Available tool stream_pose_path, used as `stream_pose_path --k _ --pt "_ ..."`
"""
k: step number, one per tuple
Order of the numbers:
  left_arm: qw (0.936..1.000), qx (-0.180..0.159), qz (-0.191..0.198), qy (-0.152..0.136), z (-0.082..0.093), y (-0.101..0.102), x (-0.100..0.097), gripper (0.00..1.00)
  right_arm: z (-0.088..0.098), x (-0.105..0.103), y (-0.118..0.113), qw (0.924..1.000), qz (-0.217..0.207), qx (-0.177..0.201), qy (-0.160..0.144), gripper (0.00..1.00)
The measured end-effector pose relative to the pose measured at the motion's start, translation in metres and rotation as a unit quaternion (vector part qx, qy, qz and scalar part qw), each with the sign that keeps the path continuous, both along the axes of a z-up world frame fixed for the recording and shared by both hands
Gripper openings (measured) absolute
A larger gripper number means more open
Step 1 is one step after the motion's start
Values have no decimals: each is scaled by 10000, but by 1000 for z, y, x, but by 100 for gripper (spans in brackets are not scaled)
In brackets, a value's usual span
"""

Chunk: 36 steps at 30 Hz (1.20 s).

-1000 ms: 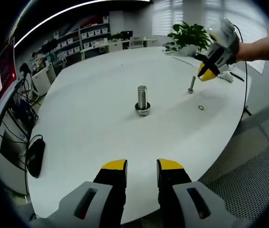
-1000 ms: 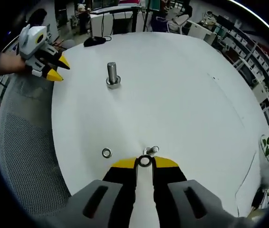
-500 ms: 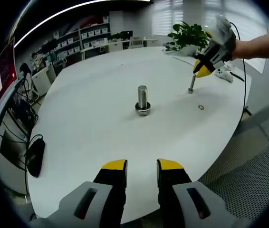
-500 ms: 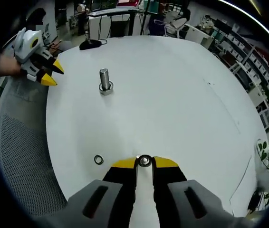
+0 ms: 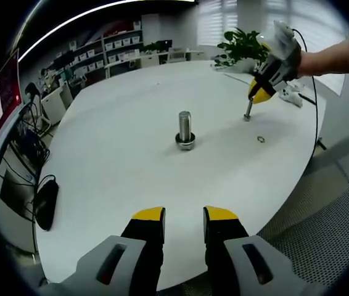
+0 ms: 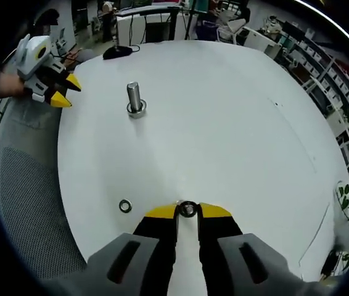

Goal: Place the washer onto the threaded stud by aligning its center hole with the stud, sliding it down to the base, and recovering from edge contact or off-axis alignment until the washer reaches the visible bottom stop.

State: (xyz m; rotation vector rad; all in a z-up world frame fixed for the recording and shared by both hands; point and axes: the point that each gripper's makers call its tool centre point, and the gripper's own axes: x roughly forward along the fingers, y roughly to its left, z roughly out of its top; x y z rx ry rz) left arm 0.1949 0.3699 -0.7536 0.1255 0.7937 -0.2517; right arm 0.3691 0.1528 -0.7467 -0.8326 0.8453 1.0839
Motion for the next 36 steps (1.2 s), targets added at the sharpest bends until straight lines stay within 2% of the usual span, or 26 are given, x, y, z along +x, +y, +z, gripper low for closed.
stream_pose_path --k 15,25,36 --pt "10000 -7 -29 22 -1 -1 0 22 -23 4 4 9993 119 -235 248 14" --pt "10000 -12 -32 37 0 -1 -1 22 -39 4 2 9983 41 -323 490 15" --pt "10000 -19 -38 18 -1 -2 0 22 -43 4 2 9978 -17 -332 582 16"
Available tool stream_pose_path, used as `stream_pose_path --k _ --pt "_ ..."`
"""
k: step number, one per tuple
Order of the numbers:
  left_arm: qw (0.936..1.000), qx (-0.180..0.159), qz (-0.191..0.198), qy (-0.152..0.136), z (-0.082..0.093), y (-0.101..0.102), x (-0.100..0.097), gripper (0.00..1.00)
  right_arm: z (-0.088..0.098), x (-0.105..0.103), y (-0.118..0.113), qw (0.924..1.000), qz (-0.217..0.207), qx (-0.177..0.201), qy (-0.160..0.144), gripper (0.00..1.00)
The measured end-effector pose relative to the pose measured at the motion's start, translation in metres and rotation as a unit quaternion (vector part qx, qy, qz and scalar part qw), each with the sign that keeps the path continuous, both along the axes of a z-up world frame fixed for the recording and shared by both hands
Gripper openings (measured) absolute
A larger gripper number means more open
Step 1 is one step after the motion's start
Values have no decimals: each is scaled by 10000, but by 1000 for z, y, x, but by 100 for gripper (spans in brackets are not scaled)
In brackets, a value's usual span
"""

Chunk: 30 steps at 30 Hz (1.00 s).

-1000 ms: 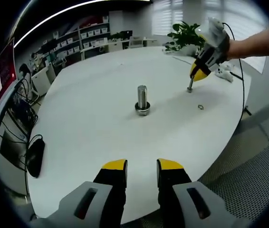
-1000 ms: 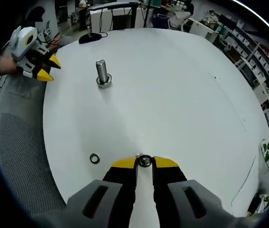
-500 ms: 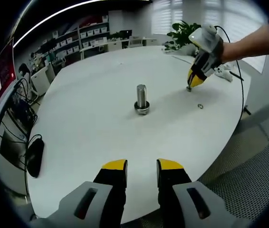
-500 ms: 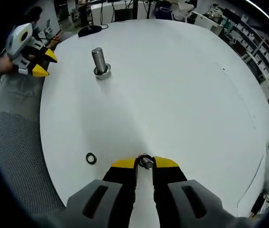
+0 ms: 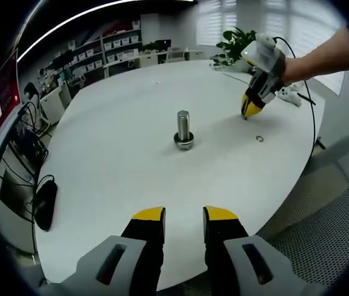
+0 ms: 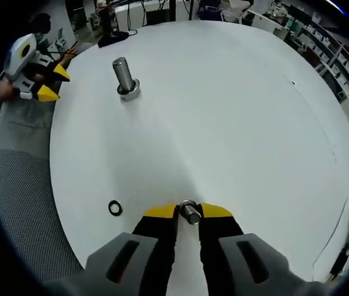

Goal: Place the washer onto the threaded stud by aligning its center hole with the stud, sliding it down to the base, and recovering from edge contact or off-axis alignment until the washer reaches the visible bottom stop.

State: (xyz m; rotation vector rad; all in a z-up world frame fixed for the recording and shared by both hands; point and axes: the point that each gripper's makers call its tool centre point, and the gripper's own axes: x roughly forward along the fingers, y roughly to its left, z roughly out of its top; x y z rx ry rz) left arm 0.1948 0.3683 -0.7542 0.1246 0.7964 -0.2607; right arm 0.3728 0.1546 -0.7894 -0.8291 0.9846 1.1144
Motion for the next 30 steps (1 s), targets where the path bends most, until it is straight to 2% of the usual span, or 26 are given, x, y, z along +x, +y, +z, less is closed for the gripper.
stream_pose_path --k 4,16,30 --pt "10000 3 0 0 0 0 0 22 -4 0 -2 10000 39 -53 2 17" --pt "10000 11 -12 17 0 -1 0 22 3 3 -13 9999 -154 32 -1 22" --pt "10000 36 7 90 -3 1 -2 23 1 -10 -30 9998 -184 18 25 26"
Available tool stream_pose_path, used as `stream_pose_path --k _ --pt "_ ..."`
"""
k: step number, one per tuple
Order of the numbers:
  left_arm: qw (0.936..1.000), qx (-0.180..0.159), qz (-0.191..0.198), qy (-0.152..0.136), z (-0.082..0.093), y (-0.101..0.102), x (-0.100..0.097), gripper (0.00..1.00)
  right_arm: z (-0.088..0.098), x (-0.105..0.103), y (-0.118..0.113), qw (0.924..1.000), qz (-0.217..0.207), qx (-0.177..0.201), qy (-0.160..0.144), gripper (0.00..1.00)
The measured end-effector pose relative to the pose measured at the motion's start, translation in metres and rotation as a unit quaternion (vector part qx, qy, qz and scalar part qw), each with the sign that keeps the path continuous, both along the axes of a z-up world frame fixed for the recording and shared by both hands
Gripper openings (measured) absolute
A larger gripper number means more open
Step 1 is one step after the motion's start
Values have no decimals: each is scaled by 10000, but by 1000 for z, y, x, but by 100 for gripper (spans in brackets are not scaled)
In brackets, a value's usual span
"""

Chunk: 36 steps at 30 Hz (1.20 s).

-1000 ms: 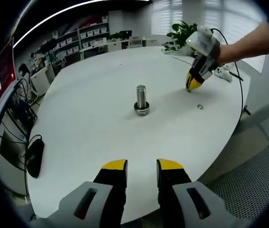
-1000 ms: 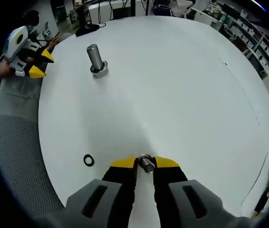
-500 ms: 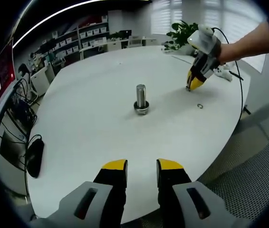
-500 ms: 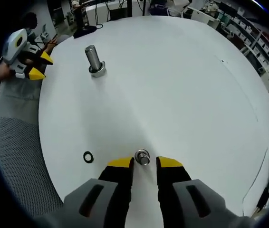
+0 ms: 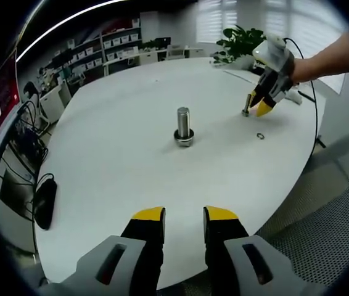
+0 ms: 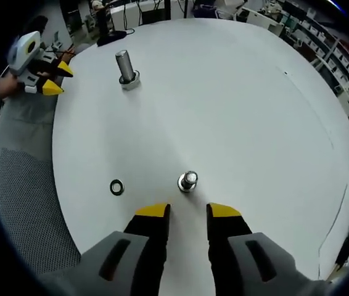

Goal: Place the washer onto the threaded stud by aligning its center hole with the stud, sliding it down to the base, and recovering from edge contact or off-axis alignment until the washer reaches the visible bottom stop.

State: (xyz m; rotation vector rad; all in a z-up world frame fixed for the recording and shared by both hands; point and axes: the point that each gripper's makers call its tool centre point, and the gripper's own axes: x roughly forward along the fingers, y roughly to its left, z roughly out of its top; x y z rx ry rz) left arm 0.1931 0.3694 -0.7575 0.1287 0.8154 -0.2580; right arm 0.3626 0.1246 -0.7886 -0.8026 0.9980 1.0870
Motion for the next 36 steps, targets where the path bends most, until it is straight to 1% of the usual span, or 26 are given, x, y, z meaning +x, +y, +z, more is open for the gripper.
stream_pose_path --k 6,9,12,17,20,25,28,31,36 --pt "10000 11 46 -33 1 2 1 23 1 -8 -4 9999 -65 101 59 28" --pt "10000 32 53 -4 0 3 1 23 2 -13 -4 9999 10 107 29 28" --pt "10000 34 91 -9 0 4 1 23 4 -17 -4 9999 -4 143 46 28" --pt "10000 40 77 24 -1 3 0 23 8 -26 5 9988 -183 392 206 29" --pt "9999 50 75 59 -2 3 0 23 11 -31 11 9979 -224 556 238 29" --pt "9999 47 69 74 -2 3 -1 23 8 -42 17 9980 -116 557 281 30" --pt "10000 48 72 34 -1 3 0 23 6 -49 23 9977 -88 583 328 31" --pt "10000 42 75 33 0 3 0 23 2 -60 30 9976 11 589 378 31" --pt "10000 37 71 25 0 2 0 23 -6 -69 35 9974 106 555 437 31"
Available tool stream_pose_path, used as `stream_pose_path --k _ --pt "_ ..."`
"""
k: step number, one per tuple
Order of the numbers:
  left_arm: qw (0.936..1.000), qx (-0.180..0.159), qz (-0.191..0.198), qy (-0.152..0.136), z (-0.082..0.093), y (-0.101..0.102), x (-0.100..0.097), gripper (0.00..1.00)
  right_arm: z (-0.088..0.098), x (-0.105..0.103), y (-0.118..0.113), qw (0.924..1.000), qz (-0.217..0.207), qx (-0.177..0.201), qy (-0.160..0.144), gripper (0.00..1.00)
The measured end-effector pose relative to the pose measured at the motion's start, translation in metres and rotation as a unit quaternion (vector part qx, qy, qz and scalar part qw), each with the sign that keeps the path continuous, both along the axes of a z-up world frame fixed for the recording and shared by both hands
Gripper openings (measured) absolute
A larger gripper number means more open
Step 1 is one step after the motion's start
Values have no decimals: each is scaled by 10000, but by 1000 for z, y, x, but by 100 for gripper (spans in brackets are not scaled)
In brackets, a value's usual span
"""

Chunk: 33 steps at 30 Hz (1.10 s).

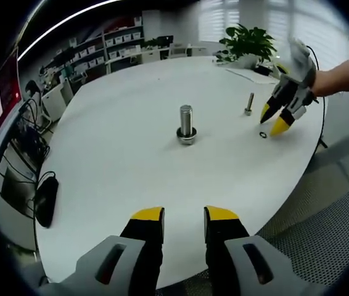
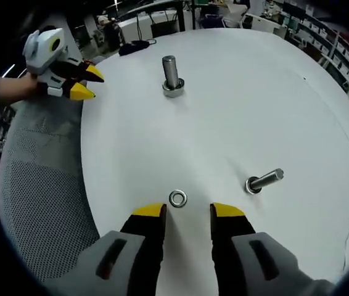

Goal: Place the washer onto the threaded stud by aligning its center hole with the stud, sliding it down to the base, and recovering from edge contact or off-axis alignment until the washer reaches the visible bottom stop.

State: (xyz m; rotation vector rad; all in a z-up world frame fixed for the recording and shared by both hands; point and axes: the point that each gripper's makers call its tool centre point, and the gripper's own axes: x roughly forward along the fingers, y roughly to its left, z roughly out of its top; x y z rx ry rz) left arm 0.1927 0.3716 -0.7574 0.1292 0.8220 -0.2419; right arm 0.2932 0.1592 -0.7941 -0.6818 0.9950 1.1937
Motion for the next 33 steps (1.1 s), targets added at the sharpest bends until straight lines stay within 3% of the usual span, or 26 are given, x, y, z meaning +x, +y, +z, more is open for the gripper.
stream_pose_path --k 15,30,33 --pt "10000 25 2 -23 0 0 1 23 -4 4 7 9981 450 -274 -308 25" --pt "10000 9 -16 -35 0 0 1 23 -6 10 8 9965 568 -570 -233 16" --pt "10000 -14 23 -30 0 1 2 23 -6 10 8 9938 681 -845 -224 16"
